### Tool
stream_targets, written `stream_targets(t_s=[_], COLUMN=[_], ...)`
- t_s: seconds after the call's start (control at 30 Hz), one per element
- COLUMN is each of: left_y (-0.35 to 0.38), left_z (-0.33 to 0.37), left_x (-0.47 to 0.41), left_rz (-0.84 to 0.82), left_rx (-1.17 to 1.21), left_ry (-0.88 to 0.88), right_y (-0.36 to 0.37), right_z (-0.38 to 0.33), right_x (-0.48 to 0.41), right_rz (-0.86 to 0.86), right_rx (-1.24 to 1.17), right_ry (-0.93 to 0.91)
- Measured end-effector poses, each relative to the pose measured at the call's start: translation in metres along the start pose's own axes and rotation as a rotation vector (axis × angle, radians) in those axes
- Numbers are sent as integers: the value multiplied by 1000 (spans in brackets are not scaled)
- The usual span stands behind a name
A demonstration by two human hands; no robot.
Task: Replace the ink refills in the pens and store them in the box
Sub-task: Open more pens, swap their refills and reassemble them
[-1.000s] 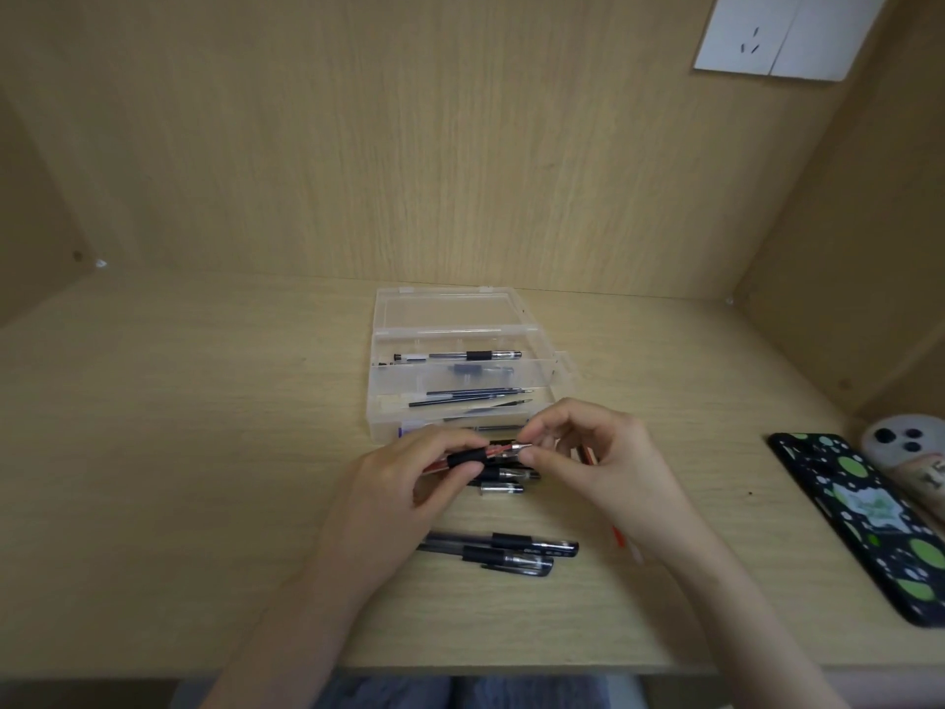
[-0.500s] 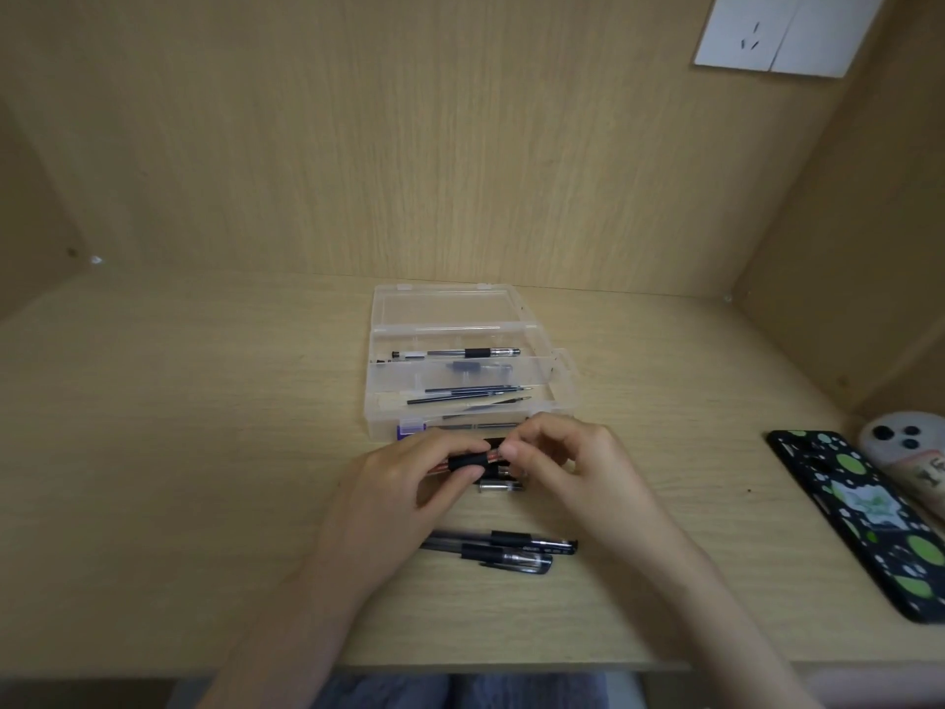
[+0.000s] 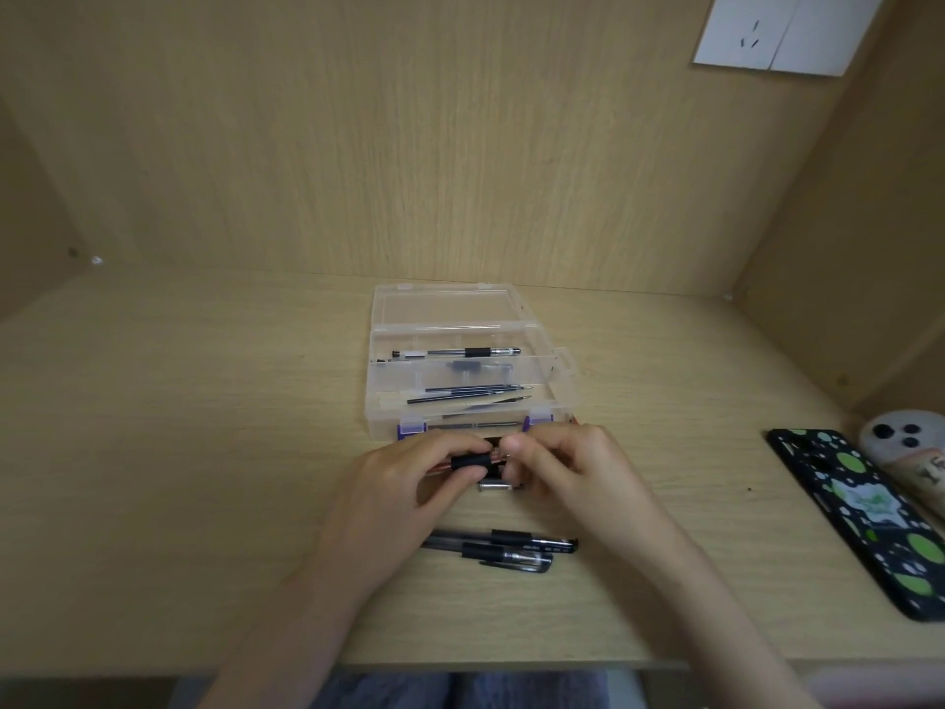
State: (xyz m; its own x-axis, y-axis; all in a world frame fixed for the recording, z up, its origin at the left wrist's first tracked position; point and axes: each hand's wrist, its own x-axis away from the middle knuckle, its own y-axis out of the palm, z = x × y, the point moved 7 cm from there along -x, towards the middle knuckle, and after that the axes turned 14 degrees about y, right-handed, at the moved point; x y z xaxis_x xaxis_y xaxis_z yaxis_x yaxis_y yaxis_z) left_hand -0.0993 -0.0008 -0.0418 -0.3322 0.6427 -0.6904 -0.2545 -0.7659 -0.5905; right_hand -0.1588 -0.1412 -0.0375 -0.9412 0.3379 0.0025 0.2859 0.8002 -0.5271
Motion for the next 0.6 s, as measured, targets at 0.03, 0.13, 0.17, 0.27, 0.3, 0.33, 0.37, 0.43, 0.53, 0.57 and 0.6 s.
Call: stream_targets(t_s=[0.03, 0.13, 0.17, 0.27, 0.3, 0.33, 0.37, 0.43, 0.53, 0.57, 0.6], left_y=[0, 0, 0, 0, -1, -2, -3, -4, -4, -4, -3], left_z=[0, 0, 0, 1, 2, 2, 2, 2, 1, 0, 0], left_x=[0, -1, -1, -1, -1, -1, -1, -1, 0, 0, 0], left_rz=[-2, -7, -5, 4, 7, 8, 7, 10, 23, 23, 23], left_rx=[0, -1, 0, 16, 17, 13, 6, -3, 1, 1, 3], left_ry=[-1, -2, -1, 3, 4, 6, 8, 3, -22, -29, -36], right_y=[-2, -4, -3, -3, -3, -2, -1, 1, -3, -7, -10], right_z=[0, 3, 3, 5, 5, 4, 3, 2, -1, -1, 1], right_x=[0, 1, 1, 0, 0, -1, -1, 0, 2, 2, 2], right_rz=[7, -16, -25, 3, 15, 25, 31, 31, 44, 58, 74], right_rx=[-36, -128, -126, -136, -146, -143, -125, -90, -96, -101, -96], right_ry=[3, -2, -4, 14, 23, 22, 20, 8, -16, -18, -17])
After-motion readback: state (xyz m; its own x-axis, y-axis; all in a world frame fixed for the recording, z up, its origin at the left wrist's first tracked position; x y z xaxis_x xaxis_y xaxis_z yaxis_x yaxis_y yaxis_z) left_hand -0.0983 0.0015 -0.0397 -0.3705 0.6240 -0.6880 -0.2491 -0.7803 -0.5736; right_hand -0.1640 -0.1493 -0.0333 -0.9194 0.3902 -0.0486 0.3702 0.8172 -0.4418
